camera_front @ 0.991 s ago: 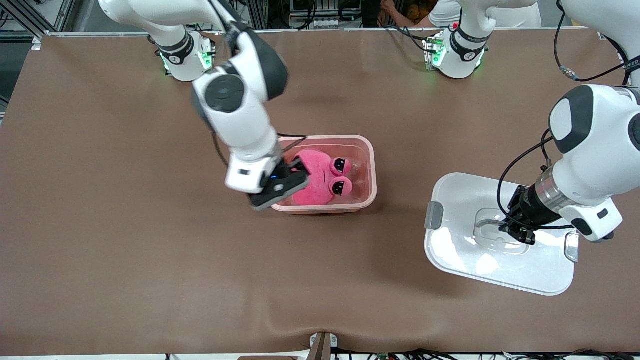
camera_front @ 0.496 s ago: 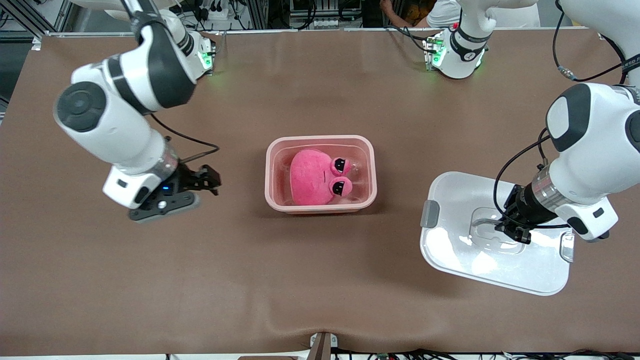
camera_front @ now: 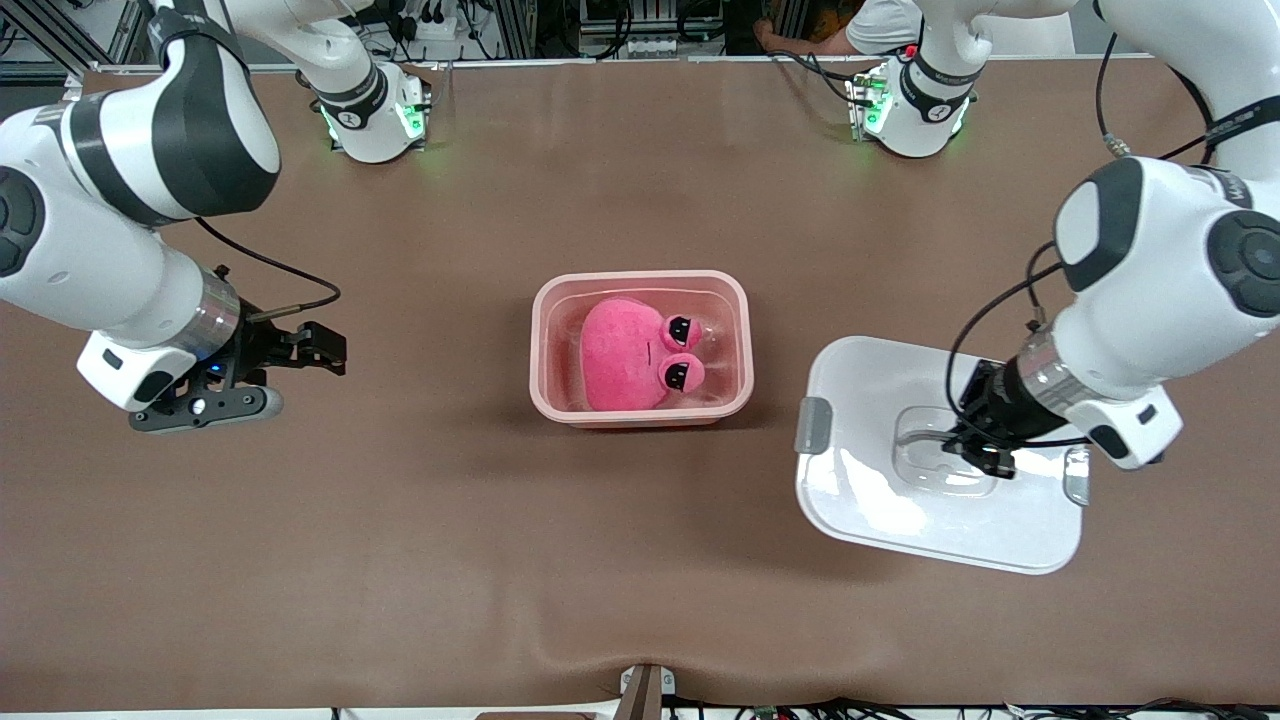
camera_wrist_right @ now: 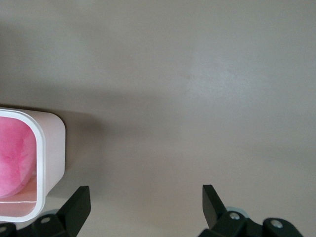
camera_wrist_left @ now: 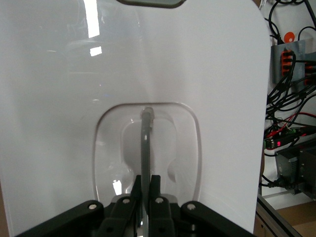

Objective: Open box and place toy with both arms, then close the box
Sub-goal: 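Withdraw the right gripper while the left gripper brings the lid over the box, then lower the lid onto the box with the left gripper while the right gripper retracts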

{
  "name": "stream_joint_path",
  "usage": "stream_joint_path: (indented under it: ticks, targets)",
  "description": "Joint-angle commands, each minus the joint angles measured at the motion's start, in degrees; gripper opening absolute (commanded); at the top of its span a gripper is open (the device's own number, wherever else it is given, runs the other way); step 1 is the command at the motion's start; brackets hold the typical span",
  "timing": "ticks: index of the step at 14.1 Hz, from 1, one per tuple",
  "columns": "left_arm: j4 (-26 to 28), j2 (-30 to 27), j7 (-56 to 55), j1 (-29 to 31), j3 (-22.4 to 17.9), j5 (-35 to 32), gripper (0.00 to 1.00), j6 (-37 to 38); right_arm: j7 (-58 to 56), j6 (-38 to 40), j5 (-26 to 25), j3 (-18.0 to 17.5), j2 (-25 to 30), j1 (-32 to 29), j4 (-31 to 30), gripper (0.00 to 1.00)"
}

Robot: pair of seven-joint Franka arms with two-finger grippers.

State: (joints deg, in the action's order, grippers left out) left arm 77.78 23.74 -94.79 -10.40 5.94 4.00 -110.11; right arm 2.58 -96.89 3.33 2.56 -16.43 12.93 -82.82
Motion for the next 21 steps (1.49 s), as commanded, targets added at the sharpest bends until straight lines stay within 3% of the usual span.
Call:
stream_joint_path:
  ticks: [1,7,12,21]
  targets:
    - [0.09,-0.45,-3.73,-2.86,-0.23,0.04,0.00,-0.28,-0.03,1.52,-0.08,-1.24,1.84,-3.26,-1.91,1.00]
    - [0.09,0.43,-15.41,-9.72,-0.23,-4.61,0.00,-1.95,0.94,6.80,-0.44,-0.71,4.12,-5.72,-1.11,1.00]
    - [0.09,1.39,-23.33,-14.21,-0.23,-6.63,0.00,-4.76,0.94,9.52,0.45,-0.62,10.96,-9.24,-1.46,1.00]
    - [0.09,3.68,-32.90,-19.92,-0.23,-9.53,0.00,-6.25,-0.82,13.92,3.26,-0.54,13.96,-16.79,-1.90,1.00]
